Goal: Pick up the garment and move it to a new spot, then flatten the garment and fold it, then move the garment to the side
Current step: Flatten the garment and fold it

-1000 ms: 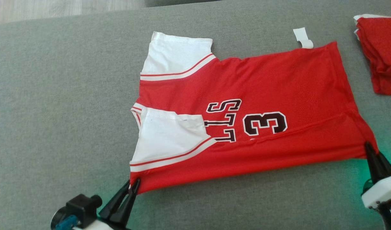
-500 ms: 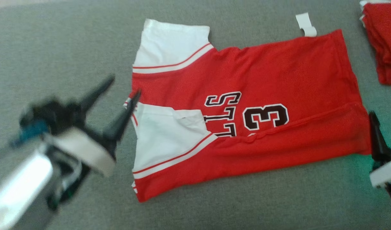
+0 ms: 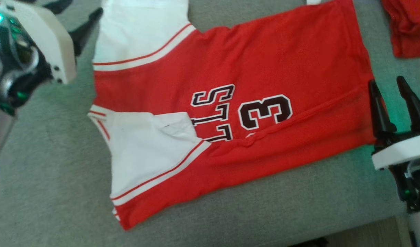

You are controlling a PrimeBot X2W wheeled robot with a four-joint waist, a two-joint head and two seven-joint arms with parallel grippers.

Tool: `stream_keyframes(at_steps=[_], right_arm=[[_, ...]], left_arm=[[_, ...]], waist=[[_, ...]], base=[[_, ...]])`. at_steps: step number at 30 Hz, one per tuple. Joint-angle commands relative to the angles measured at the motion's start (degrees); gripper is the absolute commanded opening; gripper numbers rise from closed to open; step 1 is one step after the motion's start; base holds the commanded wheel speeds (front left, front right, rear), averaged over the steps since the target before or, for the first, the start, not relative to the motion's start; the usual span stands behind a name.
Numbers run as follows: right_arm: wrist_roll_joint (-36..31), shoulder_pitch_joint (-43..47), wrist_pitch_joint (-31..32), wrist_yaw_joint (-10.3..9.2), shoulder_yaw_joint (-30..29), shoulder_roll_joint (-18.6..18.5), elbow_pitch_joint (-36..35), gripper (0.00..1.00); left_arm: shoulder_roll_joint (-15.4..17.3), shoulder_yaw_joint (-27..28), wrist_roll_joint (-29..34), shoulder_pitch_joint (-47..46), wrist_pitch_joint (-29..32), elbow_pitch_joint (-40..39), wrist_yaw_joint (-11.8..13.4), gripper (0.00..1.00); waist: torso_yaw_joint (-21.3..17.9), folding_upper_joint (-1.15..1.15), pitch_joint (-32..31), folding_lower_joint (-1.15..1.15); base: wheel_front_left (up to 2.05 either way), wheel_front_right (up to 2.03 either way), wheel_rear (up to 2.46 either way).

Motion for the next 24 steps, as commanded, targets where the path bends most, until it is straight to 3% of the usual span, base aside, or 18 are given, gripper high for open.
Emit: stream_keyframes(at_steps=[1, 16, 17, 19, 21, 22, 24], right_arm=[[0.07, -0.43, -0.63, -0.05, 0.81, -0.84, -1.34, 1.00], [1.28, -3.07, -3.43, -0.05, 2.00, -0.24, 2.19, 1.00], [1.35, -3.13, -3.49, -0.05, 1.89, -0.34, 2.28, 1.00], [1.40, -3.35, -3.50, -0.05, 1.72, -0.54, 2.37, 1.00], [1.36, -3.74, -3.36, -0.05, 1.63, -0.72, 2.41, 1.00], [1.33, -4.00, -3.24, -0.05, 1.66, -0.85, 2.38, 1.00], [1.25, -4.71, -2.95, -0.05, 1.78, -1.25, 2.23, 1.00]], left_arm=[[2.11, 2.57, 0.24, -2.94, 0.75, -0.56, -0.26, 1.00], [1.79, 0.57, 2.45, -9.34, 2.03, 9.71, -1.15, 1.00], [1.88, 0.29, 2.49, -9.36, 2.05, 9.95, -1.26, 0.72], [2.01, 0.01, 2.48, -9.45, 1.63, 10.30, -1.42, 0.37], [2.09, -0.15, 2.43, -9.59, 0.95, 10.58, -1.56, 0.16], [2.11, -0.24, 2.42, -9.71, 0.61, 10.72, -1.62, 0.00], [2.09, -0.46, 2.31, -9.99, -0.04, 10.85, -1.74, 0.00]], waist=[[-1.87, 0.00, 1.87, -0.02], [-5.34, 0.00, 6.13, -0.02], [-5.33, 0.00, 6.21, -0.02], [-5.30, 0.00, 6.36, -0.02], [-5.21, 0.00, 6.50, -0.02], [-5.16, 0.00, 6.60, -0.02], [-5.03, 0.00, 6.83, -0.02]], base=[[0.00, 0.00, 0.00], [0.00, 0.00, 0.00], [0.00, 0.00, 0.00], [0.00, 0.00, 0.00], [0.00, 0.00, 0.00], [0.00, 0.00, 0.00], [0.00, 0.00, 0.00]])
